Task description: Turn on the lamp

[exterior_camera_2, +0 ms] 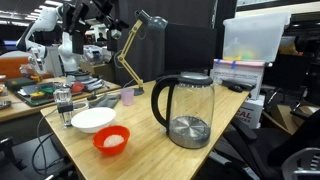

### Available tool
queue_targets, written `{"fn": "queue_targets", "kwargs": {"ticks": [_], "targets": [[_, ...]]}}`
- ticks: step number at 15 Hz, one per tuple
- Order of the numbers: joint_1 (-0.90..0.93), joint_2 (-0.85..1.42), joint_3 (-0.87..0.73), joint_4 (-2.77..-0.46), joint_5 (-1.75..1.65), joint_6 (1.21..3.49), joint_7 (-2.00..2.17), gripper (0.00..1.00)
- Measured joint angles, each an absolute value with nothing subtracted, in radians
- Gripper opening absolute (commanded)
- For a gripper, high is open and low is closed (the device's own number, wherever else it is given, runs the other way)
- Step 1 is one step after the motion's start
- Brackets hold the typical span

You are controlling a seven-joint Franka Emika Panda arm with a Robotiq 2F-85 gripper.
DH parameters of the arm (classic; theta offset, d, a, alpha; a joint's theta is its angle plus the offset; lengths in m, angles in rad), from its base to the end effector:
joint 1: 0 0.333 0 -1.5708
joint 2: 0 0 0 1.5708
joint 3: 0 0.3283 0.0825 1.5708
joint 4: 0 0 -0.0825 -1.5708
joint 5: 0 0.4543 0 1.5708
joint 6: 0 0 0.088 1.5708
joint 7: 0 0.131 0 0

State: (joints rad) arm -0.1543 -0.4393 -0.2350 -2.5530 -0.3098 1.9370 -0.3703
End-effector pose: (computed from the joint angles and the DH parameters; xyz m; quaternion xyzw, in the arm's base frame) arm 0.3931 -0.1834 0.3530 0.9892 0.0743 -0.1151 0.0512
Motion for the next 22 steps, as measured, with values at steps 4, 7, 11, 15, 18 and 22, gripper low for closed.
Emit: {"fn": "queue_targets", "kwargs": {"ticks": [4,7,11,15,18,22], "targets": [[-0.153,-0.444,-0.231,-2.553,-0.310,1.939,-0.367,1.00],[-0.136,-0.469,-0.211,-2.557,-0.304,1.939,-0.365,1.00],[-0.062,-0.537,-0.157,-2.584,-0.283,1.939,-0.366,1.00],[0.051,-0.616,-0.088,-2.620,-0.243,1.939,-0.372,1.00],[0.089,-0.637,-0.071,-2.633,-0.242,1.938,-0.370,1.00],[0.084,-0.635,-0.079,-2.633,-0.242,1.938,-0.371,1.00]]}}
